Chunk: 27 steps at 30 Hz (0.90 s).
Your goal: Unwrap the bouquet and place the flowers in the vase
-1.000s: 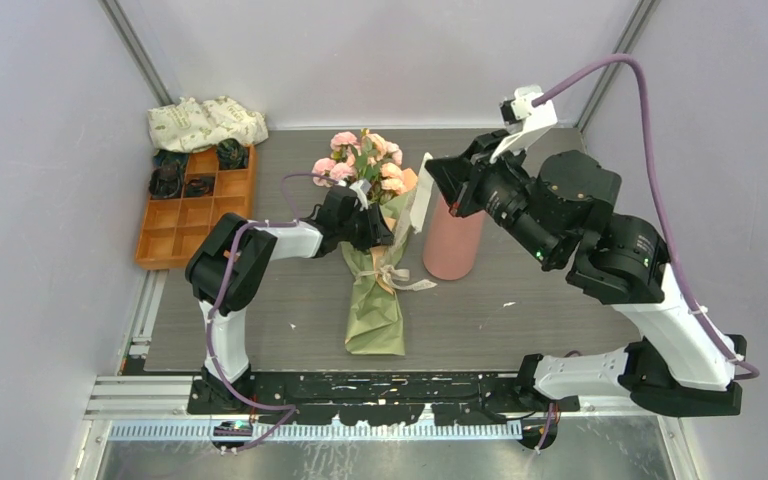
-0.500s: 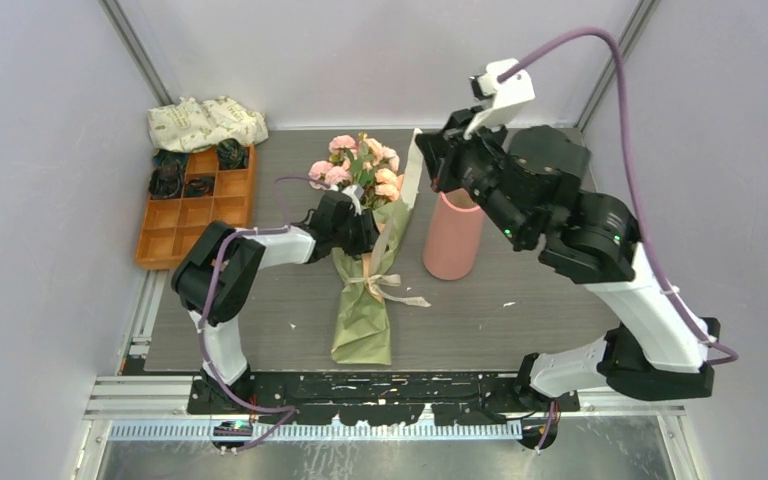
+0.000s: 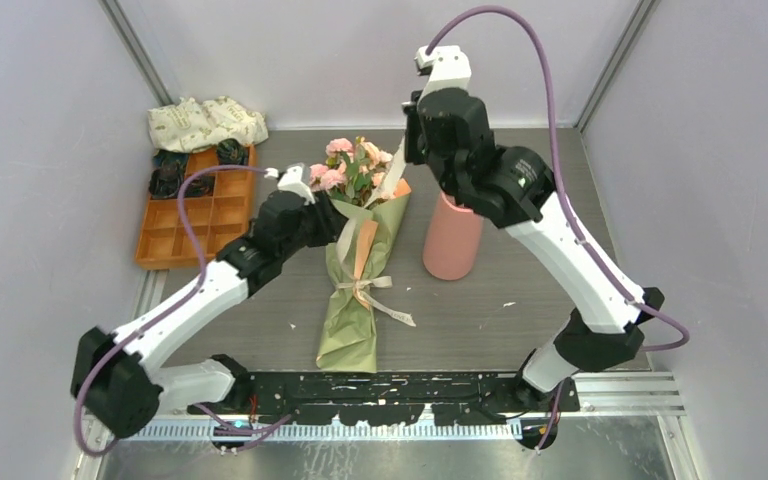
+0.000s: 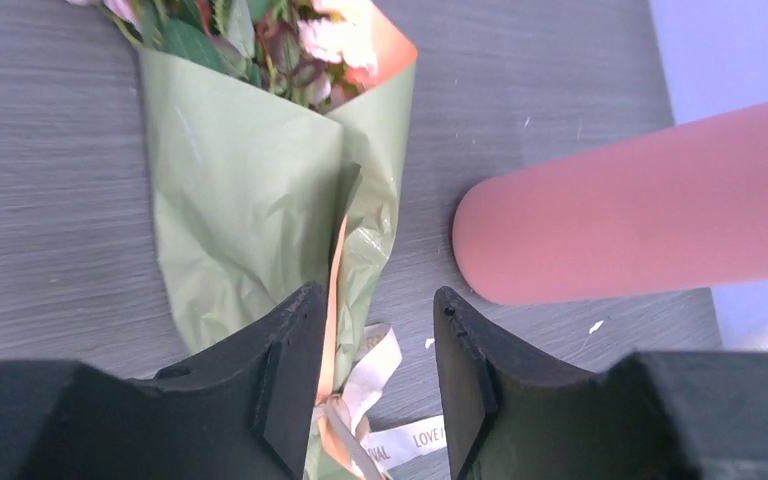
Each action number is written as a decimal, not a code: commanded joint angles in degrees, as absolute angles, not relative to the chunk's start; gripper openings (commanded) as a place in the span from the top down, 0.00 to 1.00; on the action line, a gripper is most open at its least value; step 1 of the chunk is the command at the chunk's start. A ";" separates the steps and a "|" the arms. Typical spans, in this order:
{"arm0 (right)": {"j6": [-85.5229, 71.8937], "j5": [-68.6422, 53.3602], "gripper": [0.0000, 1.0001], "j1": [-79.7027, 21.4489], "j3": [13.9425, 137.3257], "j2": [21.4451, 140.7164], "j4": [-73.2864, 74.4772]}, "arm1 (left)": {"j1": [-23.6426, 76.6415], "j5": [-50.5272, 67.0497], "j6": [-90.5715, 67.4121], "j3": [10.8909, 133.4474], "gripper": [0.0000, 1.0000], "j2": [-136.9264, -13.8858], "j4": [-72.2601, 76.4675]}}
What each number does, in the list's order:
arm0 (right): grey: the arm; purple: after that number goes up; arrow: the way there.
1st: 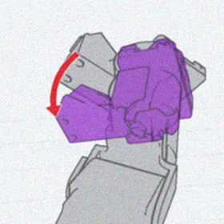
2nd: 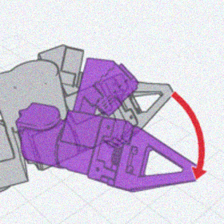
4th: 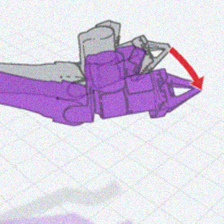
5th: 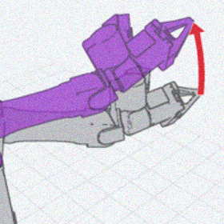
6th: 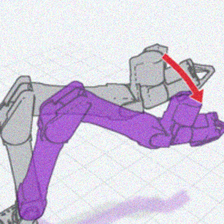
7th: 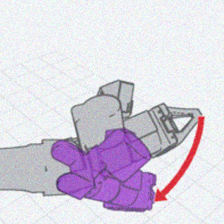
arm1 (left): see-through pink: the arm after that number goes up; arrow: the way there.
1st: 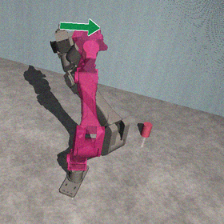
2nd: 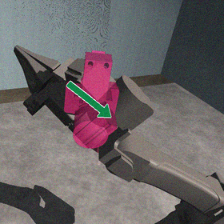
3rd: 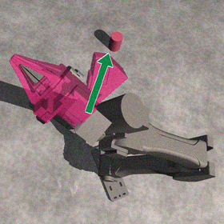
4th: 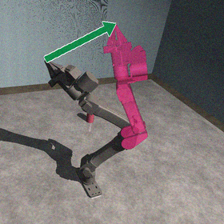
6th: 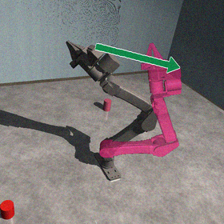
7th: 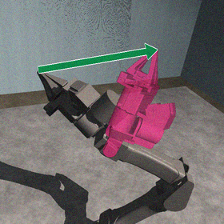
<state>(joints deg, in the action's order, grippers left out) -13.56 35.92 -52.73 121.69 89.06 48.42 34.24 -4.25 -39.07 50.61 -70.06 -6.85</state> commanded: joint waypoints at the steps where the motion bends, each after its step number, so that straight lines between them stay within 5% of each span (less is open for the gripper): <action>1: -18.02 30.21 0.99 -44.95 125.04 91.20 49.10 | 35.08 -9.87 -35.23 48.87 0.54 -61.68 -14.01; 10: -18.73 21.32 0.97 -34.36 134.86 104.66 52.36 | 39.71 -15.08 -35.01 46.18 0.53 -51.25 -25.80; 19: -17.37 19.87 0.26 -32.37 133.22 106.10 50.00 | 48.36 -10.65 -32.05 52.65 0.51 -60.02 -29.03; 22: -17.74 20.76 0.17 -32.39 123.95 98.35 45.22 | 54.13 -14.63 -31.80 56.89 0.50 -65.97 -31.04; 27: -18.05 21.91 0.16 -32.31 112.47 85.04 42.10 | 61.70 -19.97 -33.31 62.88 0.50 -75.54 -35.37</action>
<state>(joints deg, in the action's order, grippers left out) -17.89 20.43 -32.25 116.25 98.19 48.77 57.52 -14.46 -33.01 57.89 -71.07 -31.46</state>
